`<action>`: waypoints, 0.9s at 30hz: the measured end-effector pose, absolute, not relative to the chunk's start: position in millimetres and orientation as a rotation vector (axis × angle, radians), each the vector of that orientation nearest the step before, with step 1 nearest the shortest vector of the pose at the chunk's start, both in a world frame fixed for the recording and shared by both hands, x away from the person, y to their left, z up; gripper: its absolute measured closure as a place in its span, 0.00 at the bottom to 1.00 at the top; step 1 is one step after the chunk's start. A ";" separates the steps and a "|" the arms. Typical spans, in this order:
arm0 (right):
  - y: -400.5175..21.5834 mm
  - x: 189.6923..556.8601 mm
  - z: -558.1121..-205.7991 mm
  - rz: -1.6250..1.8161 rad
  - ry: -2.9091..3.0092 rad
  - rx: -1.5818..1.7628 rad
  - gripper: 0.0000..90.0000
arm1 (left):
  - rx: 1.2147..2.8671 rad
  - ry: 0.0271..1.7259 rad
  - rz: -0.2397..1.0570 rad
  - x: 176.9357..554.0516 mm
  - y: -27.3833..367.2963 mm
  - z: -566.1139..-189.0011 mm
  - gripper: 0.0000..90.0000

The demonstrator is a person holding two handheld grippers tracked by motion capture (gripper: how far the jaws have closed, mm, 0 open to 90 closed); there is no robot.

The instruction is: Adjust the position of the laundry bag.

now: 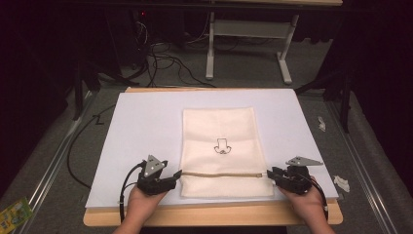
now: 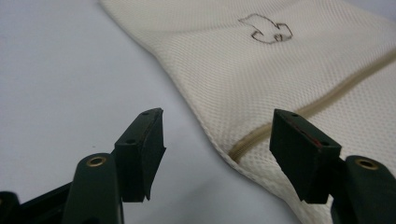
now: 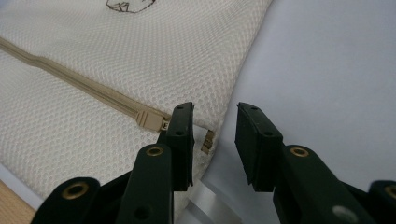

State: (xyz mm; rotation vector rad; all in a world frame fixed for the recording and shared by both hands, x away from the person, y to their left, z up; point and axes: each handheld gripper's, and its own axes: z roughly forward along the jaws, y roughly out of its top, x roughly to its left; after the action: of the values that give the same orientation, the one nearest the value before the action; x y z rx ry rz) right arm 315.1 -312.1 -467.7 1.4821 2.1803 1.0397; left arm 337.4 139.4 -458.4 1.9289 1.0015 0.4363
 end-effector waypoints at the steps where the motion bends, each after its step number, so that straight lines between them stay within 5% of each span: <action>1: -310.8 315.6 -468.8 1.036 2.187 1.496 0.76 | 1.921 1.006 0.439 338.3 140.7 -458.7 0.40; 8: -305.8 316.2 -472.7 1.028 2.244 1.491 0.79 | 1.911 0.979 0.454 338.1 139.6 -457.2 0.40; 14: -305.6 317.8 -471.8 1.029 2.279 1.472 0.91 | 1.894 0.972 0.486 339.3 137.2 -455.0 0.41; 27: -305.4 315.9 -470.2 1.012 2.294 1.410 0.93 | 1.854 1.006 0.445 336.9 145.0 -455.1 0.40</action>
State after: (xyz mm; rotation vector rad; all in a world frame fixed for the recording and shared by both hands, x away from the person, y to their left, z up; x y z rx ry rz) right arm 315.9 -305.4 -470.2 1.4096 2.2935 1.0117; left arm 336.9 145.0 -455.1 1.8536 1.0061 0.4455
